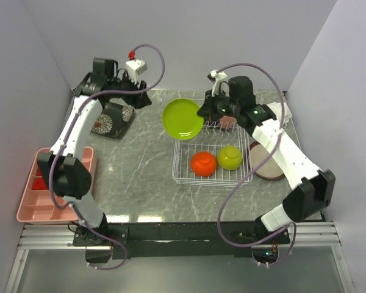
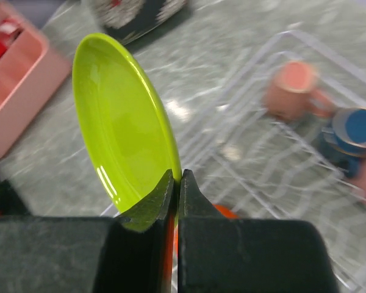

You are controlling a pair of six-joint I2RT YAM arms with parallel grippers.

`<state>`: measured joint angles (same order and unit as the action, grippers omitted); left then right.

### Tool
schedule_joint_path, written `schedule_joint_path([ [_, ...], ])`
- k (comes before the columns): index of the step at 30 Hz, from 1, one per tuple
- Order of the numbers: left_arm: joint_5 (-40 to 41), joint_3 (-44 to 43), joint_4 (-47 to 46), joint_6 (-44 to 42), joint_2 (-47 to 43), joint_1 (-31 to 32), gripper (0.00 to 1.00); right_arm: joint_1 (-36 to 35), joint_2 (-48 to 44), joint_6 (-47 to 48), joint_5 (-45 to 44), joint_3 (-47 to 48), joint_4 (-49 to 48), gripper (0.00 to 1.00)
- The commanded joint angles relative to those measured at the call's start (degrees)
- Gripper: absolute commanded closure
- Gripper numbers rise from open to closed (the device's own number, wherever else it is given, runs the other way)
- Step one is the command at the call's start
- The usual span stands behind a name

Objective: Load the mixed dishes into the dish rack

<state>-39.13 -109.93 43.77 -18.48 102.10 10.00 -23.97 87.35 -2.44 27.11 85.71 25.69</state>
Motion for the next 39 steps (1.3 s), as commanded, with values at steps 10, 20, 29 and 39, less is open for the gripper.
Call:
schedule_joint_path([
  [10,19.01,37.49,-27.33,15.58,-14.57,7.22,0.90,-0.38,-10.36,-0.90,-41.16,-3.27,-0.56,1.00],
  [20,13.74,44.80,-32.08,18.13,-14.39,13.02,0.99,-1.61,-5.71,-3.53,-56.55,-1.16,9.53,1.00],
  [29,9.43,46.30,-32.08,18.13,-12.99,17.06,0.99,-1.78,-2.54,-0.99,-55.33,3.93,13.07,1.00],
  [39,5.12,43.75,-28.56,14.79,-9.12,22.08,0.99,-2.58,-2.89,-5.38,-65.61,2.01,11.40,1.00],
])
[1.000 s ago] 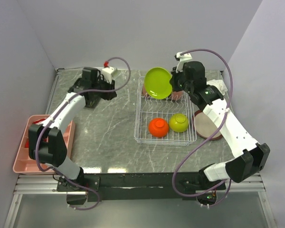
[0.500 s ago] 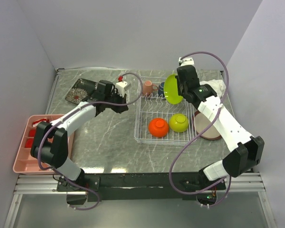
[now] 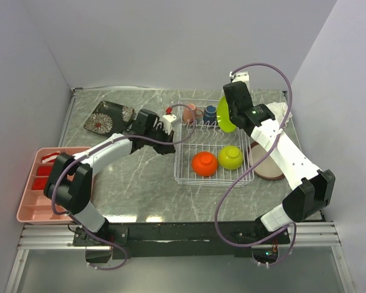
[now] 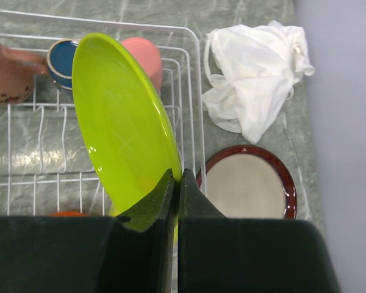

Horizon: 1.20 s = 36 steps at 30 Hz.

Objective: Load the mixed dishes into the dish rack

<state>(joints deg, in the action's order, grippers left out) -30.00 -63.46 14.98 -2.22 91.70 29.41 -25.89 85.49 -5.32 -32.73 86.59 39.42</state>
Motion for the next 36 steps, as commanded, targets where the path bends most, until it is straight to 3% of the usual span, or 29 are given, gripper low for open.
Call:
schedule_joint_path([
  [1,-4.36,-2.98,0.31,-1.47,1.46,3.02,0.99,-0.74,-1.20,-2.41,-5.77,0.78,-2.24,1.00],
  [12,-4.98,-4.04,0.22,-2.35,2.43,4.69,0.99,-1.62,-1.73,-0.31,-7.44,-2.56,-4.35,1.00],
  [16,-0.61,-3.78,3.12,-3.32,1.29,4.78,0.98,-1.80,-0.86,0.22,-8.57,-3.70,-5.58,1.00],
  [17,0.98,-3.60,3.64,-3.93,1.03,4.78,0.77,-1.80,-0.42,0.22,-8.66,-3.79,-5.84,1.00],
  [19,4.23,-2.64,5.14,-5.16,-0.03,4.78,0.58,-1.97,0.55,-0.21,-9.10,-3.79,-6.02,1.00],
  [20,4.68,-2.11,5.67,-5.77,-0.29,4.69,0.54,-2.06,1.07,-0.21,-9.11,-3.36,-6.11,1.00],
  [26,5.48,2.55,5.32,-5.69,-3.45,3.55,0.52,-2.06,4.68,-5.39,-11.74,-0.72,-2.87,1.00],
  [36,4.95,2.64,6.02,-5.78,-5.83,-1.45,0.51,-2.23,8.02,-7.42,-8.93,-0.54,-0.48,1.00],
])
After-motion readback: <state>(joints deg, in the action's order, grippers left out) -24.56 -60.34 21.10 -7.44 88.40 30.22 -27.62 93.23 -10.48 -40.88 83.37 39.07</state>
